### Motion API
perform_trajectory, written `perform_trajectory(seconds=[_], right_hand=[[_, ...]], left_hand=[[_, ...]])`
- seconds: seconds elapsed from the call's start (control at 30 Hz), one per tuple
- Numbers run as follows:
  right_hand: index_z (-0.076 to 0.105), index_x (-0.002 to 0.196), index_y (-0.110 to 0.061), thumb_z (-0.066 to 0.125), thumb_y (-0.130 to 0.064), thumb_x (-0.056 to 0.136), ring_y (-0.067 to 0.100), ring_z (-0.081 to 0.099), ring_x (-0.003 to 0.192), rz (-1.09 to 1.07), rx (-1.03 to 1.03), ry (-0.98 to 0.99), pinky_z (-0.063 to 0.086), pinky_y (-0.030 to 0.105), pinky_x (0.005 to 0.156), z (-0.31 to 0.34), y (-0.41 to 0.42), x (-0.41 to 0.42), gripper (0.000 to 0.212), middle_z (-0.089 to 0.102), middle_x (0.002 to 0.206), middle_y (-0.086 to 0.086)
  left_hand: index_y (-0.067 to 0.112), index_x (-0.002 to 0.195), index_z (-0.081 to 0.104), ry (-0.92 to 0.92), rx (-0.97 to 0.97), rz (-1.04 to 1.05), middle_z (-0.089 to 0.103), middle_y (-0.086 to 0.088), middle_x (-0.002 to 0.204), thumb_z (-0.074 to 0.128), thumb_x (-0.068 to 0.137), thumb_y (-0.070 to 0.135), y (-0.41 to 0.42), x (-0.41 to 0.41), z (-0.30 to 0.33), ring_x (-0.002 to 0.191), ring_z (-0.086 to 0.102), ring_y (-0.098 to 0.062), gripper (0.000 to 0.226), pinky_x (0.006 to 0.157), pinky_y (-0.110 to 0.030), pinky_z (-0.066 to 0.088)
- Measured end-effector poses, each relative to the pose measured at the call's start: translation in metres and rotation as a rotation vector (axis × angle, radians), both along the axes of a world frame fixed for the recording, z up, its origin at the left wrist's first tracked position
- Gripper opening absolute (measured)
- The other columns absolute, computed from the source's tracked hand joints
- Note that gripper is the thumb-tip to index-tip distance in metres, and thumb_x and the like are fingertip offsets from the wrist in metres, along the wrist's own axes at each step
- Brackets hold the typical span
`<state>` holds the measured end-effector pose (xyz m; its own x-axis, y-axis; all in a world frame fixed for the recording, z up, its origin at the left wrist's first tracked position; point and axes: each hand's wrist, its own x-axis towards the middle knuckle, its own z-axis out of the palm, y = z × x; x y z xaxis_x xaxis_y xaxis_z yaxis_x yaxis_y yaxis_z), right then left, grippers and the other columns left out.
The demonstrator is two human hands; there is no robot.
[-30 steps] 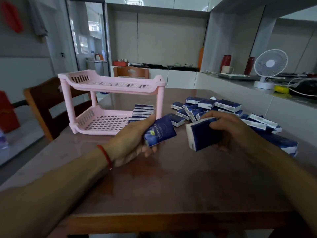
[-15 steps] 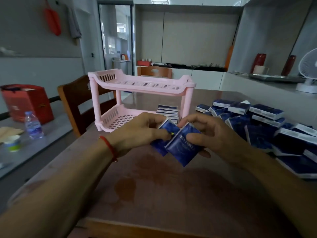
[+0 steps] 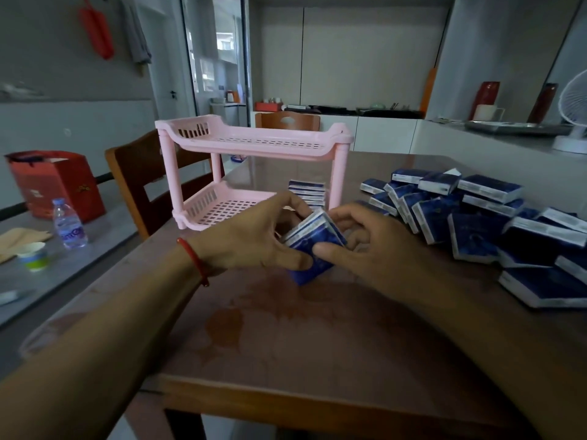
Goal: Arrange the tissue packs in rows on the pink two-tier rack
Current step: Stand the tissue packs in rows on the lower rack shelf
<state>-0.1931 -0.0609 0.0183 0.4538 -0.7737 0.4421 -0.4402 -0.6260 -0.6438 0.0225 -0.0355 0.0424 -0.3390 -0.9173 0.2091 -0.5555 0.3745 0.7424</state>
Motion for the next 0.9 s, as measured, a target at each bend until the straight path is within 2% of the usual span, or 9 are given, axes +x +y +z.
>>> perform_trajectory(seconds=[0.1, 0.2, 0.27, 0.33, 0.53, 0.63, 0.73, 0.8, 0.9], right_hand=[[0.057, 0.113, -0.035, 0.076, -0.051, 0.078, 0.006, 0.068, 0.085, -0.001, 0.056, 0.02, 0.059, 0.021, 0.069, -0.006, -0.001, 0.001, 0.043, 0.066, 0.102, -0.016], [0.059, 0.113, -0.035, 0.071, -0.054, 0.081, 0.011, 0.068, 0.086, 0.035, 0.122, -0.04, 0.059, 0.03, 0.079, -0.011, -0.005, 0.005, 0.04, 0.066, 0.102, -0.012], [0.061, 0.108, -0.033, 0.07, -0.045, 0.085, 0.014, 0.068, 0.082, 0.037, 0.13, -0.031, 0.06, 0.032, 0.077, -0.013, -0.011, 0.006, 0.028, 0.067, 0.098, -0.008], [0.064, 0.103, -0.031, 0.071, -0.034, 0.088, 0.012, 0.068, 0.078, 0.039, 0.112, 0.016, 0.059, 0.029, 0.075, -0.013, -0.013, 0.008, 0.017, 0.068, 0.095, -0.008], [0.07, 0.09, -0.033, 0.071, -0.024, 0.088, 0.007, 0.068, 0.076, 0.075, 0.125, 0.068, 0.059, 0.029, 0.075, -0.012, -0.019, 0.01, 0.009, 0.071, 0.09, -0.008], [0.07, 0.09, -0.03, 0.07, -0.02, 0.09, -0.001, 0.066, 0.073, 0.077, 0.094, 0.038, 0.053, 0.018, 0.069, -0.01, -0.019, 0.008, 0.011, 0.071, 0.086, -0.01], [0.071, 0.086, -0.02, 0.067, -0.016, 0.092, -0.012, 0.063, 0.077, 0.037, 0.078, 0.032, 0.045, 0.003, 0.066, -0.004, -0.023, 0.001, 0.009, 0.069, 0.075, -0.02], [0.068, 0.077, -0.023, 0.062, -0.015, 0.095, -0.01, 0.06, 0.062, 0.025, 0.113, 0.042, 0.045, 0.011, 0.06, -0.003, -0.027, -0.005, 0.02, 0.064, 0.061, -0.022], [0.067, 0.072, -0.032, 0.059, -0.026, 0.094, 0.0, 0.056, 0.052, -0.036, 0.124, 0.063, 0.044, 0.027, 0.06, -0.004, -0.035, -0.011, 0.025, 0.063, 0.059, -0.012]], left_hand=[[0.019, 0.109, 0.06, -0.056, -0.04, 0.019, 0.072, -0.002, 0.102, 0.084, 0.071, 0.011, -0.001, 0.009, -0.001, 0.095, 0.067, -0.022, 0.046, 0.084, -0.047, 0.058], [0.022, 0.106, 0.062, -0.04, -0.064, 0.072, 0.07, -0.005, 0.104, 0.079, 0.065, 0.02, -0.001, 0.033, 0.005, 0.097, 0.067, -0.024, 0.044, 0.084, -0.042, 0.057], [0.02, 0.108, 0.062, 0.024, -0.1, 0.182, 0.069, -0.011, 0.107, 0.075, 0.064, 0.021, -0.008, 0.053, 0.01, 0.101, 0.066, -0.03, 0.045, 0.087, -0.044, 0.057], [0.019, 0.109, 0.061, 0.01, -0.134, 0.296, 0.069, -0.009, 0.107, 0.075, 0.071, 0.014, -0.019, 0.066, 0.014, 0.099, 0.067, -0.027, 0.041, 0.087, -0.039, 0.058], [0.024, 0.123, 0.057, -0.321, -0.216, 0.456, 0.065, -0.002, 0.113, 0.078, 0.078, 0.016, -0.067, 0.072, 0.016, 0.101, 0.063, -0.022, 0.05, 0.089, -0.034, 0.053], [0.021, 0.128, 0.055, -0.313, -0.13, 0.463, 0.059, -0.001, 0.112, 0.077, 0.08, 0.013, -0.095, 0.073, 0.015, 0.1, 0.059, -0.021, 0.053, 0.085, -0.029, 0.047], [0.021, 0.128, 0.056, -0.286, -0.055, 0.399, 0.057, -0.002, 0.119, 0.075, 0.082, 0.008, -0.121, 0.072, 0.011, 0.11, 0.058, -0.024, 0.051, 0.094, -0.033, 0.049], [0.022, 0.127, 0.058, -0.281, -0.037, 0.362, 0.057, -0.003, 0.126, 0.074, 0.084, 0.007, -0.133, 0.073, 0.007, 0.116, 0.057, -0.026, 0.049, 0.101, -0.039, 0.049], [0.025, 0.131, 0.058, -0.288, -0.04, 0.349, 0.056, -0.005, 0.135, 0.072, 0.086, 0.009, -0.145, 0.075, 0.001, 0.123, 0.055, -0.026, 0.05, 0.108, -0.043, 0.046]])
